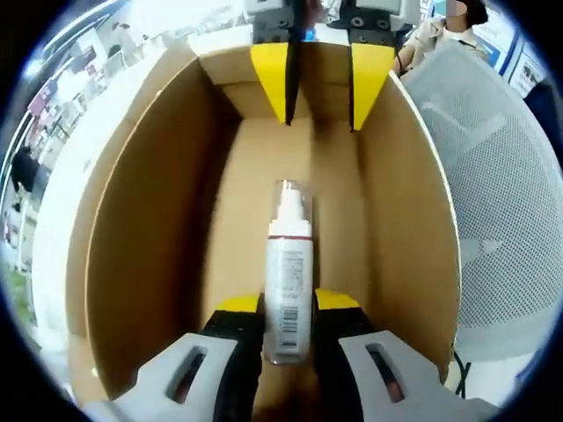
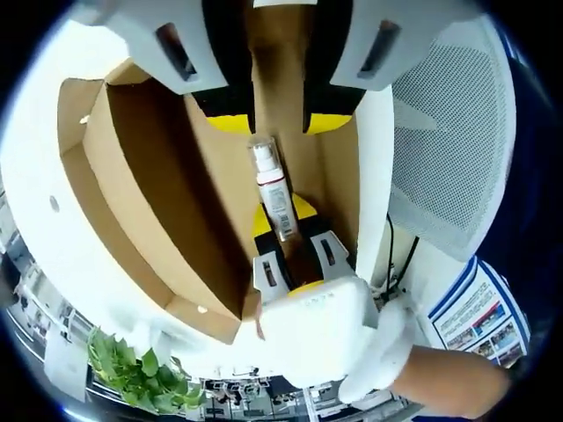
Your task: Operate the shoe box by opening the lid, removing the specified soft item, and placing it in the target area until the item is outside and the box remains undamaged.
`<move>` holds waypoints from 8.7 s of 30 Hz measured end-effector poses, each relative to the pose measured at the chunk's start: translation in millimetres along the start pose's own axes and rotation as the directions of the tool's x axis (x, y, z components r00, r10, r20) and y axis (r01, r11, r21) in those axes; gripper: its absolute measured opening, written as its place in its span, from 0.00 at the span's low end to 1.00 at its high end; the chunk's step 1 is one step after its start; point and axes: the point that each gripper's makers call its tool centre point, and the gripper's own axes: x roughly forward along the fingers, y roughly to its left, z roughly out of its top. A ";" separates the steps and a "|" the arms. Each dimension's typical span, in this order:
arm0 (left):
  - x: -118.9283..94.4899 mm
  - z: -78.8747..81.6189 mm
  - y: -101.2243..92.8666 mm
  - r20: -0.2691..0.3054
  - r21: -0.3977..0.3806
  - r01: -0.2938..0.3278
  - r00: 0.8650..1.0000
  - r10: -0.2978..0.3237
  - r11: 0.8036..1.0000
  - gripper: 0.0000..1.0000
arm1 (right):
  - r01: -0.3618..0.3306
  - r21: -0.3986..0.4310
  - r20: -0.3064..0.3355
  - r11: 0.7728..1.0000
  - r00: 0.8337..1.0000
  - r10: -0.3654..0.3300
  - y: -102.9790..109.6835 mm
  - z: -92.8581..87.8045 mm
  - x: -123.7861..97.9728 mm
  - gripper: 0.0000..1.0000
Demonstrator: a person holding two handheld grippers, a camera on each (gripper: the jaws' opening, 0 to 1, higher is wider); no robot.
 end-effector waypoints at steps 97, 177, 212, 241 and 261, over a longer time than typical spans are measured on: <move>-158.2 82.8 -73.3 0.684 -0.256 0.022 0.711 0.165 0.966 0.32 | -0.009 -0.229 -0.145 0.973 0.989 -0.024 47.2 39.4 -144.1 0.23; -64.4 188.4 -49.6 0.523 -0.183 0.019 0.849 0.081 0.983 0.32 | 0.055 -0.176 -0.411 0.983 0.903 -0.124 -106.1 -164.2 -192.0 0.23; -50.3 168.8 -40.5 0.509 -0.232 0.061 0.858 0.068 0.971 0.31 | 0.086 -0.220 -0.485 0.972 0.855 -0.185 -178.0 -172.9 -151.6 0.23; -45.9 169.1 -42.3 0.511 -0.245 0.080 0.857 0.059 0.966 0.29 | 0.085 -0.224 -0.481 0.971 0.856 -0.187 -182.8 -185.6 -144.8 0.26; -51.6 173.8 -40.3 0.525 -0.236 0.069 0.849 0.068 0.969 0.29 | 0.174 -0.174 -0.365 0.969 0.903 -0.228 -174.5 -154.0 -175.7 0.28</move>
